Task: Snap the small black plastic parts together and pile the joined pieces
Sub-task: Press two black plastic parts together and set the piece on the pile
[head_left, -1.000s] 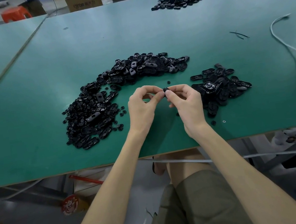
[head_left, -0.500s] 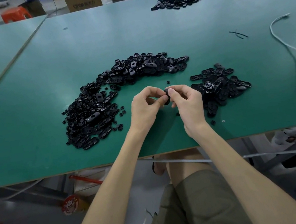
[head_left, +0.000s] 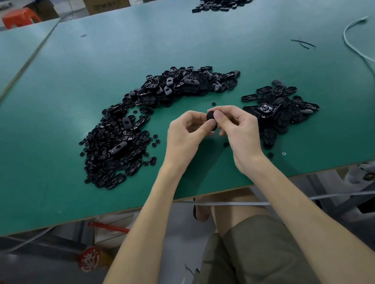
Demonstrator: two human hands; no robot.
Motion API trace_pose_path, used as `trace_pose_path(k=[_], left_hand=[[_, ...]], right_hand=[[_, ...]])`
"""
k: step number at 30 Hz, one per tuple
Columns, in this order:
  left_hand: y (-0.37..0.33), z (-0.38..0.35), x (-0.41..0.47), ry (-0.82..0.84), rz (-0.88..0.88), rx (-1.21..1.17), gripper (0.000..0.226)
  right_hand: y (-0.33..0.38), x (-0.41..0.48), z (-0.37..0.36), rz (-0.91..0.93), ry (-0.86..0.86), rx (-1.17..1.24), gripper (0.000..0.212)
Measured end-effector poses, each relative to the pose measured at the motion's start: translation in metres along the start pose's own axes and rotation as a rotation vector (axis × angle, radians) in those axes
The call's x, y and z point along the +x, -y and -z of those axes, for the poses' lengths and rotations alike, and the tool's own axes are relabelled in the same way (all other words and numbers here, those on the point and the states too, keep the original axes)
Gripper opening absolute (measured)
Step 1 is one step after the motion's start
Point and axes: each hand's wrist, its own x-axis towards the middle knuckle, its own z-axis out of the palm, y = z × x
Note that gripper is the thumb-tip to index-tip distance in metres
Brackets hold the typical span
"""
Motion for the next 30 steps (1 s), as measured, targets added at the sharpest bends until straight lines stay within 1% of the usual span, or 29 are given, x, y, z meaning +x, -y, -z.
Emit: trace_pose_path(k=[2,7,11,13,17,21,27,30], left_hand=[[-0.0001,0.0007,0.0002,-0.002,-0.003,-0.021,0.009],[-0.0012,0.0022,0.0003,-0.027,-0.039,-0.068,0.013],[0.0002,0.0017,0.0005,-0.061,-0.031,-0.1,0.011],[-0.0004,0.0016,0.0002,-0.066,-0.032,-0.115,0.013],[-0.0038,0.0034,-0.0014,-0.041,-0.04,-0.186,0.017],[-0.0056,0.0041,-0.0017,-0.037,-0.029,-0.237,0.019],[-0.0063,0.0021,-0.0025,-0.057,-0.015,-0.212,0.017],[-0.0067,0.0019,-0.0027,-0.065,-0.014,-0.209,0.017]], right_hand=[[0.0003,-0.0004,-0.0002,0.0,0.003,0.002,0.019],[-0.0001,0.0001,-0.0009,-0.009,0.011,-0.012,0.013],[-0.0003,-0.0001,-0.0009,-0.016,0.028,0.015,0.002],[-0.0011,-0.0004,-0.0011,-0.018,0.03,0.025,0.005],[-0.0017,0.0002,-0.0014,-0.032,0.031,0.026,0.004],[-0.0014,0.0003,-0.0017,-0.035,0.026,0.027,0.008],[-0.0018,0.0003,-0.0006,-0.035,-0.01,0.012,0.007],[-0.0017,-0.0001,0.0005,-0.023,0.002,0.015,0.007]])
